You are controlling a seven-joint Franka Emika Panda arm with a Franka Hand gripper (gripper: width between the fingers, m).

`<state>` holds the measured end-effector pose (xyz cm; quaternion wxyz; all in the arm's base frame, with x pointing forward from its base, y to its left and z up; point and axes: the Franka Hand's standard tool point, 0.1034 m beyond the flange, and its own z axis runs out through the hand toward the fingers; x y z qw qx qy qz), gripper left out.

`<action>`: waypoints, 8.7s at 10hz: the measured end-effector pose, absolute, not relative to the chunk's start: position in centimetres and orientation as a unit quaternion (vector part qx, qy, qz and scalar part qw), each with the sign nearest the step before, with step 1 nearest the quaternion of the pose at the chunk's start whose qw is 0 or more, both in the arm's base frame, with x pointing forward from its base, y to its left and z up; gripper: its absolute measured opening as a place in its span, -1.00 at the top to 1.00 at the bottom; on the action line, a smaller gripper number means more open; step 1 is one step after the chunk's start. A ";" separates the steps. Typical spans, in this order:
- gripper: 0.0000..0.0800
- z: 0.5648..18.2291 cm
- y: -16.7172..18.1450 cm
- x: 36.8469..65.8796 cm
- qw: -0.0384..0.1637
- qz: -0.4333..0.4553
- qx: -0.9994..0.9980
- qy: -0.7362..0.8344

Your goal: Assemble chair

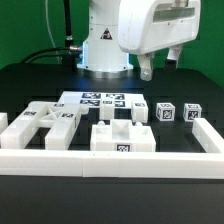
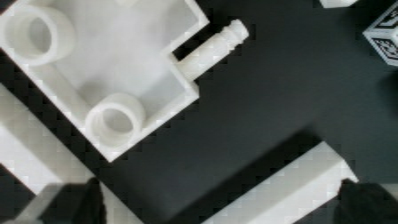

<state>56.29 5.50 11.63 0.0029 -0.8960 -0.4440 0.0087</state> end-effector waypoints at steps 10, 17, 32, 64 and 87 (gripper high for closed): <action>-0.62 6.9 2.1 57.4 0.008 0.006 -0.934 -0.357; -0.62 3.5 2.1 58.8 0.022 -0.002 -0.995 -0.099; 0.80 0.7 4.3 58.3 0.040 -0.003 -0.999 -0.008; -0.62 6.4 5.0 54.6 0.026 -0.033 -0.999 -0.013; -0.62 1.4 4.0 47.0 0.046 0.481 -0.875 -0.008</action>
Offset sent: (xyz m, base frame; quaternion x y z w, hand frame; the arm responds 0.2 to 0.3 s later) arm 0.0281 -0.0116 -0.0267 0.0006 0.0373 0.0037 0.9993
